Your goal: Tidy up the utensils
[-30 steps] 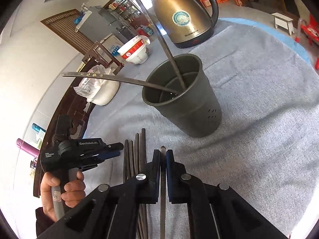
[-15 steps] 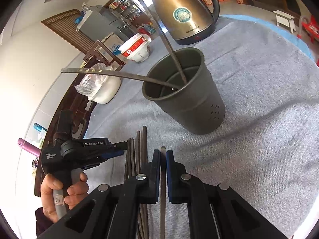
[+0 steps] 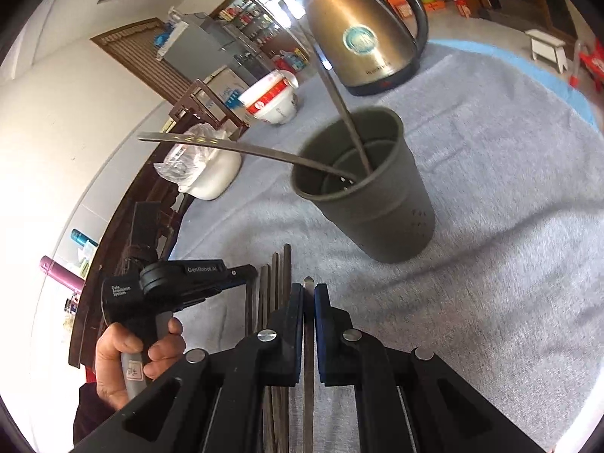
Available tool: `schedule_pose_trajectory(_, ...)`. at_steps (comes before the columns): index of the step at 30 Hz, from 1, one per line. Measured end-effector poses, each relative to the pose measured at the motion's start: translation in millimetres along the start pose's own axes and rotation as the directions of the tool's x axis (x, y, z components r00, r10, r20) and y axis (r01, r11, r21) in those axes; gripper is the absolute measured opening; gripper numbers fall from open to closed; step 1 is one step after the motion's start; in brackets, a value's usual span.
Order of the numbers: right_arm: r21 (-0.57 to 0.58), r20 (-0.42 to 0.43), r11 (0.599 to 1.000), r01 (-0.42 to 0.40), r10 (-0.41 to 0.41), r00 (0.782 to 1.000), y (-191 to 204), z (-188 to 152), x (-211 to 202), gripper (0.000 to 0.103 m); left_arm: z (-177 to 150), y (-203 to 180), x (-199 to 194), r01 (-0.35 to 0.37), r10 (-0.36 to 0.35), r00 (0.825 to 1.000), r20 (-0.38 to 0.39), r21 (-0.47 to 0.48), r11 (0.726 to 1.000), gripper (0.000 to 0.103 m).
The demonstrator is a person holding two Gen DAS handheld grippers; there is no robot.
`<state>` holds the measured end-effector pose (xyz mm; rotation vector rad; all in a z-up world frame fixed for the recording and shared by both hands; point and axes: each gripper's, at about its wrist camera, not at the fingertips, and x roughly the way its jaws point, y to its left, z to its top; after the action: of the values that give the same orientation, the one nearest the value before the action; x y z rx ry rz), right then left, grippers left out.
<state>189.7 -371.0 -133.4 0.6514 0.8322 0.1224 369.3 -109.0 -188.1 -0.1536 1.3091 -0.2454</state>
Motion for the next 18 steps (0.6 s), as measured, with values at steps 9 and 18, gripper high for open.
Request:
schedule_pose_trajectory(9,-0.014,0.117,0.997,-0.075,0.077,0.99,6,8,-25,0.006,-32,-1,-94,0.03,-0.03,0.979,0.201,0.003,1.0,0.006)
schedule_pose_trajectory(18,-0.099,0.336,0.991,-0.087,0.116,0.935,25,14,-72,0.006,-44,-15,-177,0.085,-0.106,0.894,0.435,0.067,0.994,0.006)
